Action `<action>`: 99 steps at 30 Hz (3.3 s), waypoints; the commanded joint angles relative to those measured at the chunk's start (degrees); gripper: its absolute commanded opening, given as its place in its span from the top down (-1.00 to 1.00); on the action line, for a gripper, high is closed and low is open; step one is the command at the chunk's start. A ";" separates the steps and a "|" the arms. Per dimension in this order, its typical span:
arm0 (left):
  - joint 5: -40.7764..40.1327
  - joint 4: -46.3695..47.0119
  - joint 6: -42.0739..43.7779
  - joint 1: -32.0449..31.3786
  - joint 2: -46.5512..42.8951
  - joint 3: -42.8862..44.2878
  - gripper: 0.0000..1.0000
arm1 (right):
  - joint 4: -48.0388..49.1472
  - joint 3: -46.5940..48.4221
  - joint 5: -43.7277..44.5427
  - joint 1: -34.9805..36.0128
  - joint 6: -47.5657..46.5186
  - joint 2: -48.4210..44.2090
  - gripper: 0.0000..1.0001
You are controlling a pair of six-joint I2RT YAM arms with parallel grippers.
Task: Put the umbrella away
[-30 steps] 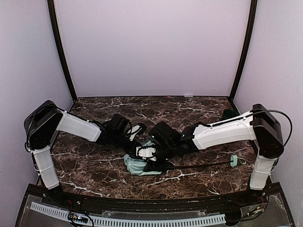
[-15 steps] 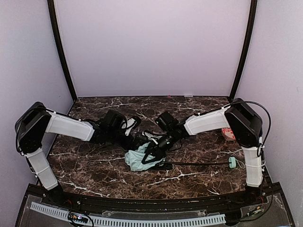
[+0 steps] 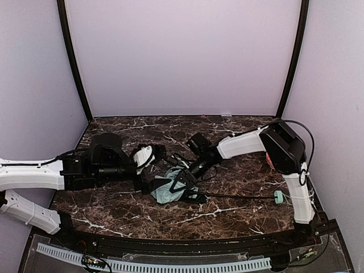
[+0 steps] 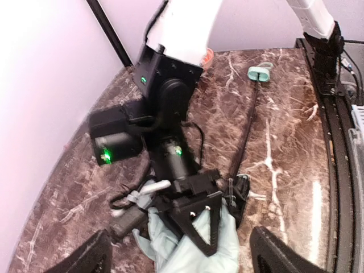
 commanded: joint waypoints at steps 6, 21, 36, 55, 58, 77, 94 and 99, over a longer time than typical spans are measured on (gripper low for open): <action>-7.70 -3.63 31.16 -2.84 10.11 -5.27 -0.98 | -12.47 0.50 16.92 -0.49 -2.54 8.56 0.53; -7.18 -7.33 33.71 -0.02 28.89 4.01 -0.73 | -13.09 1.67 10.66 -0.52 -10.79 5.58 0.23; 5.80 -20.57 29.78 2.10 33.07 8.15 -0.28 | -1.83 -7.77 18.91 -7.40 0.86 -15.43 -0.42; 5.80 -21.44 28.87 2.30 33.69 9.49 -0.30 | 7.44 -25.30 20.94 -4.45 9.15 -33.77 -0.02; 5.91 -21.53 28.81 2.30 33.61 9.50 -0.30 | 7.37 -24.29 21.25 -3.91 10.08 -34.34 -0.06; 5.83 -21.77 28.13 2.30 33.95 9.91 -0.30 | 10.88 -28.42 22.23 -0.54 16.65 -33.98 0.15; 7.73 -24.41 22.75 3.62 37.52 15.38 -0.59 | 22.85 -37.82 20.98 -2.99 18.32 -25.42 0.71; 8.81 -24.75 21.50 3.62 39.64 16.64 -0.36 | 23.43 -37.87 19.23 -3.79 16.95 -24.49 0.66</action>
